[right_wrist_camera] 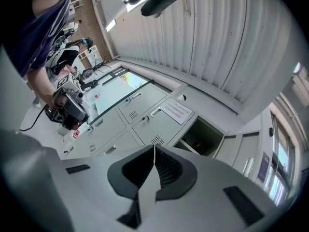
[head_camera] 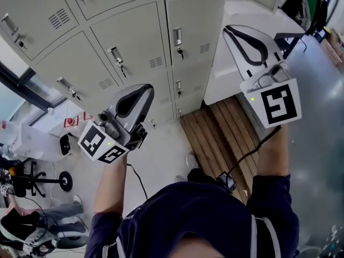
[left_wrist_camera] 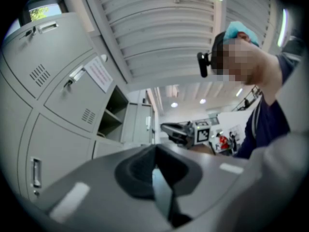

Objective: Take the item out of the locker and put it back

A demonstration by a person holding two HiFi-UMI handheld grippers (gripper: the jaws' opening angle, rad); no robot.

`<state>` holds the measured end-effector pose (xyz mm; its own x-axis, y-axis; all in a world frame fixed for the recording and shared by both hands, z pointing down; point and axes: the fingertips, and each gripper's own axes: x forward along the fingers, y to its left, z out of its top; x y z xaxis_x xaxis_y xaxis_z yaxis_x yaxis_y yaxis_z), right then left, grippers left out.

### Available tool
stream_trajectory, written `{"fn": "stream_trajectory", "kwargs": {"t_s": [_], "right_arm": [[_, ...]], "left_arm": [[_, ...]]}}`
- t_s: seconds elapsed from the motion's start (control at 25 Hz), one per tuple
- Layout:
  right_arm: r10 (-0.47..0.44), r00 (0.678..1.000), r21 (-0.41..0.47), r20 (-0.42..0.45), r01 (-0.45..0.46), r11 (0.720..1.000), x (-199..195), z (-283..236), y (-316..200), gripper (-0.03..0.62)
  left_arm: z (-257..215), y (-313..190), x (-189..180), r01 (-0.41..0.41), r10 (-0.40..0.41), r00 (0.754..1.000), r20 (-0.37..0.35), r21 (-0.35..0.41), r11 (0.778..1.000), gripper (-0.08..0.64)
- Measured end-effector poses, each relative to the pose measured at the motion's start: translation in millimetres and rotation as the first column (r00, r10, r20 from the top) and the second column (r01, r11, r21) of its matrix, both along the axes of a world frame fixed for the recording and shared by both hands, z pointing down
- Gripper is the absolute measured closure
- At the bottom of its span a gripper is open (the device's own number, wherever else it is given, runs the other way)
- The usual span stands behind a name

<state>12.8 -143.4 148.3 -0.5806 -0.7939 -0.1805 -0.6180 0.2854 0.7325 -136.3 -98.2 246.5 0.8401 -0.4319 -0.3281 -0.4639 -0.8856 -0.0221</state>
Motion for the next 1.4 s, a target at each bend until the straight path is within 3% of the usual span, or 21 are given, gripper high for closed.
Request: {"fn": "stream_trajectory", "kwargs": {"t_s": [0.48, 1.4], "right_arm": [[-0.062, 0.974, -0.046, 0.217, 0.073, 0.996, -9, 11, 89, 0.584], [-0.066, 0.943, -0.097, 0.325, 0.103, 0.990, 68, 56, 129, 0.584]], "left_arm": [[-10, 61, -1, -0.021, 0.022, 0.999, -0.028, 0.016, 1.000, 0.557], [-6, 85, 76, 0.041, -0.041, 0.999, -0.006, 0.001, 0.999, 0.557]]}}
